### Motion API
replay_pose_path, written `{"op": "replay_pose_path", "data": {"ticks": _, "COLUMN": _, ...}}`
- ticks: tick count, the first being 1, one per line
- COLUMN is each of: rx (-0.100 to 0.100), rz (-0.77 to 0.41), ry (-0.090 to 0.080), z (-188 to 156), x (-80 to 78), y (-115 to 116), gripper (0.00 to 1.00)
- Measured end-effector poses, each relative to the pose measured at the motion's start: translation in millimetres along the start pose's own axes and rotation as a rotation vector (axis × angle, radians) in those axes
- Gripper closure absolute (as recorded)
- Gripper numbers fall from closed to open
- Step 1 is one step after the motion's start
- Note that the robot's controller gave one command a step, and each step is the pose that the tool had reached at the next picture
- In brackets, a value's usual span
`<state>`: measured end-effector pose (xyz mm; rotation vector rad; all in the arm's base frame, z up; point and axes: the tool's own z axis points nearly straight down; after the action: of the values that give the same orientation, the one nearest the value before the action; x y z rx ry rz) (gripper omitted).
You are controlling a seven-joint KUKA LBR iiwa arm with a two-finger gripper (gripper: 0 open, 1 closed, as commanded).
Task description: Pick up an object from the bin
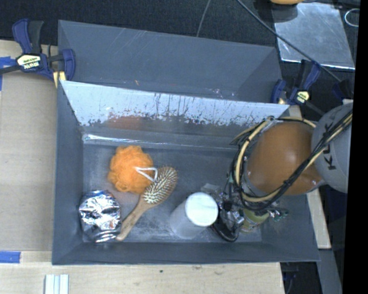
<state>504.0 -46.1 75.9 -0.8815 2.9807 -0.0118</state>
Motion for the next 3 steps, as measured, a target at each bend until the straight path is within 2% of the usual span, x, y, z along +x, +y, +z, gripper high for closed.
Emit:
{"op": "replay_pose_path", "data": {"ticks": 1, "rx": 0.000, "rz": 0.000, "ry": 0.000, "z": 0.0, "x": 0.0, "y": 0.0, "gripper": 1.00}}
{"op": "replay_pose_path", "data": {"ticks": 2, "rx": -0.002, "rz": 0.040, "ry": -0.011, "z": -38.7, "x": 6.4, "y": -23.6, "gripper": 1.00}}
{"op": "replay_pose_path", "data": {"ticks": 3, "rx": 0.000, "rz": 0.040, "ry": -0.003, "z": -35.6, "x": 9.5, "y": -24.8, "gripper": 0.00}}
